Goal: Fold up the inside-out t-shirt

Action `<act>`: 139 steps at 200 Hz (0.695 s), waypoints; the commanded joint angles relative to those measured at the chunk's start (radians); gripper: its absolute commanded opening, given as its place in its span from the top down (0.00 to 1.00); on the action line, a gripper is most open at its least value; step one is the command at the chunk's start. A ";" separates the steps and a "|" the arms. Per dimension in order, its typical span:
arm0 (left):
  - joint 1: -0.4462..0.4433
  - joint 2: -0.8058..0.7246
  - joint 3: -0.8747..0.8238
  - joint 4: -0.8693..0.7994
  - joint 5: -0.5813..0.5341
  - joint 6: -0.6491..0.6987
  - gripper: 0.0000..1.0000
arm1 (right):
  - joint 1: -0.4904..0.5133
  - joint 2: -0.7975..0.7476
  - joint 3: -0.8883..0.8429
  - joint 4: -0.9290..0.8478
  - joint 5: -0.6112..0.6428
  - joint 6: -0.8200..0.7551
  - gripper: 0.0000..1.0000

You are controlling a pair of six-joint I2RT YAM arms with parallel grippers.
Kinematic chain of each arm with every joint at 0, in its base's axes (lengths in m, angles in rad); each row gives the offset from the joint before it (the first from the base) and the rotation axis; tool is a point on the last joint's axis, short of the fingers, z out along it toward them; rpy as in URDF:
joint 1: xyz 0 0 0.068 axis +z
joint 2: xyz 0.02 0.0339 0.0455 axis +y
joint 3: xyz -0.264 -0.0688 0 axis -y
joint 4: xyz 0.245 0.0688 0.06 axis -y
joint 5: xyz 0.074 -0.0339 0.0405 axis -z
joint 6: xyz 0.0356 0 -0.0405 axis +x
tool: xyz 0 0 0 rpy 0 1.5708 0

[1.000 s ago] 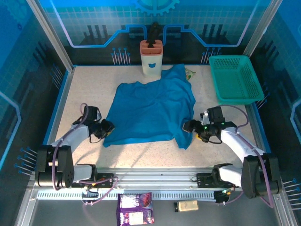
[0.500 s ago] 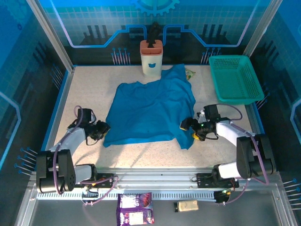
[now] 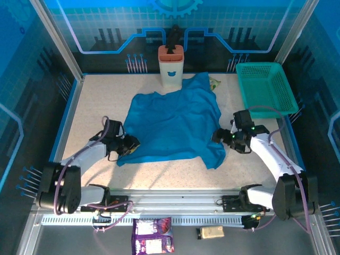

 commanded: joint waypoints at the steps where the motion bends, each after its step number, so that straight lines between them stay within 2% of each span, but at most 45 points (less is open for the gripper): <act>1: 0.022 0.064 -0.015 0.011 -0.043 0.023 0.72 | -0.052 0.080 0.054 0.085 -0.196 -0.085 0.05; 38: 0.212 0.034 -0.086 0.000 -0.027 0.094 0.72 | -0.069 0.260 0.163 0.215 -0.385 -0.088 0.11; 54: 0.254 0.004 -0.086 -0.043 -0.033 0.130 0.72 | -0.064 0.341 0.207 0.232 -0.436 -0.085 0.13; 73: 0.272 -0.027 -0.083 -0.066 -0.044 0.141 0.72 | -0.042 0.423 0.266 0.230 -0.405 -0.096 0.13; 119: 0.287 -0.040 -0.071 -0.089 -0.054 0.152 0.71 | 0.007 0.623 0.360 0.189 -0.430 -0.122 0.14; 127: 0.289 -0.042 -0.066 -0.095 -0.054 0.157 0.71 | 0.006 0.649 0.373 0.147 -0.380 -0.134 0.14; 139: 0.289 -0.049 -0.058 -0.108 -0.053 0.162 0.71 | 0.002 0.668 0.396 0.055 -0.218 -0.157 0.14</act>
